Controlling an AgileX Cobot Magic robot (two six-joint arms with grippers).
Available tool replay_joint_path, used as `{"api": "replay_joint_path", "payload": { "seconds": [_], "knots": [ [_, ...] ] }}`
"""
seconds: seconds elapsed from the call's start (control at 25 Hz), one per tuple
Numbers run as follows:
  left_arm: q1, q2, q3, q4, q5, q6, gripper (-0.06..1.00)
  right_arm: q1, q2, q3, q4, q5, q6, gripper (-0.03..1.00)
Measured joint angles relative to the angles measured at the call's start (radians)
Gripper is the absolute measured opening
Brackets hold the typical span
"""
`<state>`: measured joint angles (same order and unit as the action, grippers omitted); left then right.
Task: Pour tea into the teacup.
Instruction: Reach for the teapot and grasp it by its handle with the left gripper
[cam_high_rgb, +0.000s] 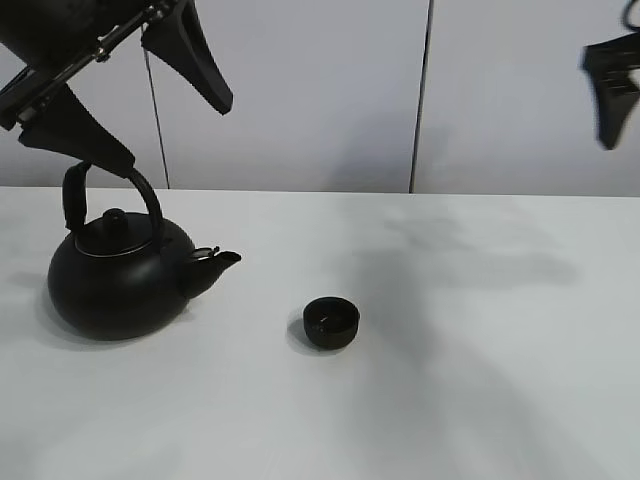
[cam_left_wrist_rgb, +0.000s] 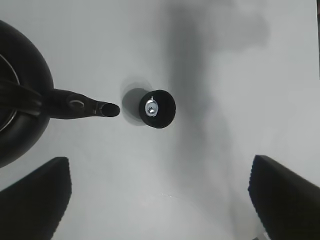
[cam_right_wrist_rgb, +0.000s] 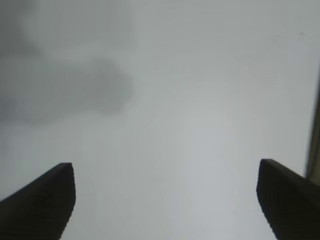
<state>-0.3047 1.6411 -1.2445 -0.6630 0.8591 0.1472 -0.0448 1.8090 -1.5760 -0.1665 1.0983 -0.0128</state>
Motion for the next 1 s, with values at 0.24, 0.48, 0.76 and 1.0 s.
{"api": "replay_joint_path", "payload": {
  "seconds": [0.24, 0.48, 0.76, 1.0],
  "knots": [
    [0.0, 0.0, 0.0, 0.0, 0.0, 0.0, 0.69, -0.282, -0.174, 0.02, 0.261, 0.114, -0.107, 0.6],
    [0.0, 0.0, 0.0, 0.0, 0.0, 0.0, 0.69, -0.303, -0.515, 0.182, 0.402, 0.133, -0.149, 0.59],
    [0.0, 0.0, 0.0, 0.0, 0.0, 0.0, 0.69, -0.163, -1.117, 0.576, 0.355, 0.102, -0.147, 0.59],
    [0.0, 0.0, 0.0, 0.0, 0.0, 0.0, 0.69, -0.125, -1.551, 0.911, 0.248, 0.094, -0.044, 0.59]
  ]
}}
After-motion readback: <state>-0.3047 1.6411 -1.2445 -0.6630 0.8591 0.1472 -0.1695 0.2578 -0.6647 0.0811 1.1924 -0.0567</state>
